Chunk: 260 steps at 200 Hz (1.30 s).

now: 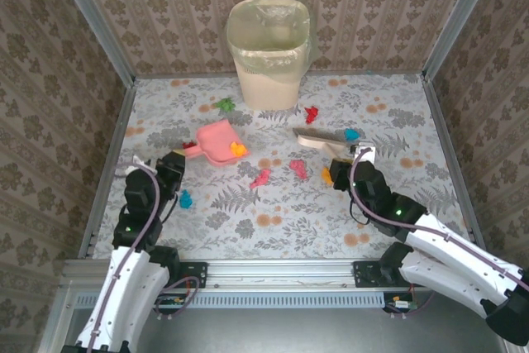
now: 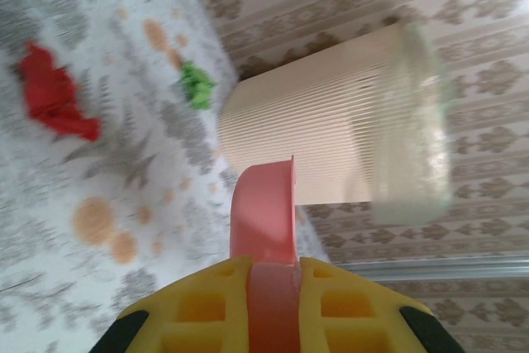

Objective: Sweep away the paper scraps from the table

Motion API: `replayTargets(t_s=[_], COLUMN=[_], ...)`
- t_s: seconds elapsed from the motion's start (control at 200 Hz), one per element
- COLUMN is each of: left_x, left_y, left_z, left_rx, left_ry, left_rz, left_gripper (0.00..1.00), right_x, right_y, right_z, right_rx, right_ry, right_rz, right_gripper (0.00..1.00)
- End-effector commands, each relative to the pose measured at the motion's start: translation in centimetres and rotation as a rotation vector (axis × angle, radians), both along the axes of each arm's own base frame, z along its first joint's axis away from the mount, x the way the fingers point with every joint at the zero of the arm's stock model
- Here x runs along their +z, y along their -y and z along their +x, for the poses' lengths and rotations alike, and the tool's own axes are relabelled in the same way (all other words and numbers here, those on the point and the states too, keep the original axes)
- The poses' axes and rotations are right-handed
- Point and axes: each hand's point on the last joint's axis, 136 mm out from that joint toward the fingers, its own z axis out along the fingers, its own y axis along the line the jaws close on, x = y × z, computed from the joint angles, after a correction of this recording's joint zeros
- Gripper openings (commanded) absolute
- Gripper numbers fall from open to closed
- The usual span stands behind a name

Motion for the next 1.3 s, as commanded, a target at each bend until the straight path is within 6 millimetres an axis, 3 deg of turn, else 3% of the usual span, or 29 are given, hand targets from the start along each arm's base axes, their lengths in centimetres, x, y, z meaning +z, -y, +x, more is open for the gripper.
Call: replayTargets(t_s=[0.0,0.265,0.62,0.93,1.06,1.16,1.295], left_x=[5.4,14.3,23.0,26.4,27.5,27.3,27.9], left_y=[0.2,1.5,3.2,5.6,7.8,9.7,12.8], left_z=[0.3,2.8,11.0,20.0,23.3,25.8,27.1], left_rx=[-0.014,-0.067,-0.084,-0.127,-0.191,-0.237,-0.308], left_ry=[0.106,0.205,0.293,0.362,0.428,0.460,0.548], left_rz=[-0.001,0.016,0.028,0.157,0.247,0.339,0.478], left_gripper=[0.00,0.00,0.00,0.00,0.00,0.00,0.00], right_x=[1.7,0.5,-0.7,-1.0,-1.1,-1.1,-1.1], right_y=[0.9,1.5,1.5,1.1,1.0,0.9,0.8], right_z=[0.3,0.3,0.7,0.8,0.8,0.9,0.9], right_rx=[-0.045,-0.074,-0.084,-0.073,-0.066,-0.062,-0.058], right_ry=[0.099,0.116,0.102,0.095,0.093,0.094,0.096], right_rz=[0.030,0.035,0.011,0.009,0.006,0.001,-0.003], right_gripper=[0.00,0.00,0.00,0.00,0.00,0.00,0.00])
